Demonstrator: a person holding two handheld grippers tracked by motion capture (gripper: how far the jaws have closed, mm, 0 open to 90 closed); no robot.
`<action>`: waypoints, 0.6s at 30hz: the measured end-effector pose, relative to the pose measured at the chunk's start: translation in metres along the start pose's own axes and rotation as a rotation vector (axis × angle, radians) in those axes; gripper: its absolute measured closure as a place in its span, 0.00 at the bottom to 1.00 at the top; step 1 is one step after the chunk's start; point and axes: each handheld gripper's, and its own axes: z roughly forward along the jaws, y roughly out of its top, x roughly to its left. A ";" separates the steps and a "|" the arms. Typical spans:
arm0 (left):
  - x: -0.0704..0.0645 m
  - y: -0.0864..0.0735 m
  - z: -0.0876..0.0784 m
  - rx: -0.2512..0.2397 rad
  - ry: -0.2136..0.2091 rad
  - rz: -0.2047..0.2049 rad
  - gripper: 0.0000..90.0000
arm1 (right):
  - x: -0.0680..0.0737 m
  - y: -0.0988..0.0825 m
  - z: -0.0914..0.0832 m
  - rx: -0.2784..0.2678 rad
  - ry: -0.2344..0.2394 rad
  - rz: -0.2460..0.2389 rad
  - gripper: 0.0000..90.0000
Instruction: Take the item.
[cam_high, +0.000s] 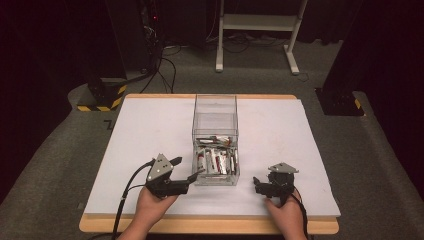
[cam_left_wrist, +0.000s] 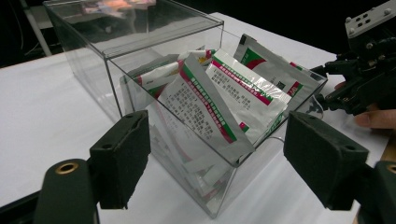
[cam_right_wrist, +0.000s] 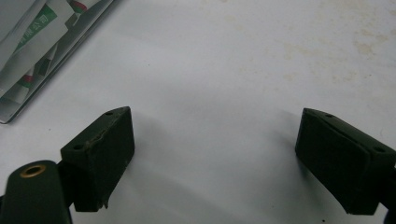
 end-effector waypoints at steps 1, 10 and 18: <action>0.000 0.000 0.000 0.000 0.000 0.000 0.26 | 0.000 0.000 0.000 0.000 0.000 0.000 0.13; -0.005 0.003 0.008 -0.008 0.008 -0.009 0.32 | 0.000 0.000 0.000 0.001 0.000 0.000 0.13; -0.010 0.005 0.017 -0.010 0.047 0.016 0.39 | 0.000 0.000 0.000 0.000 0.001 0.000 0.13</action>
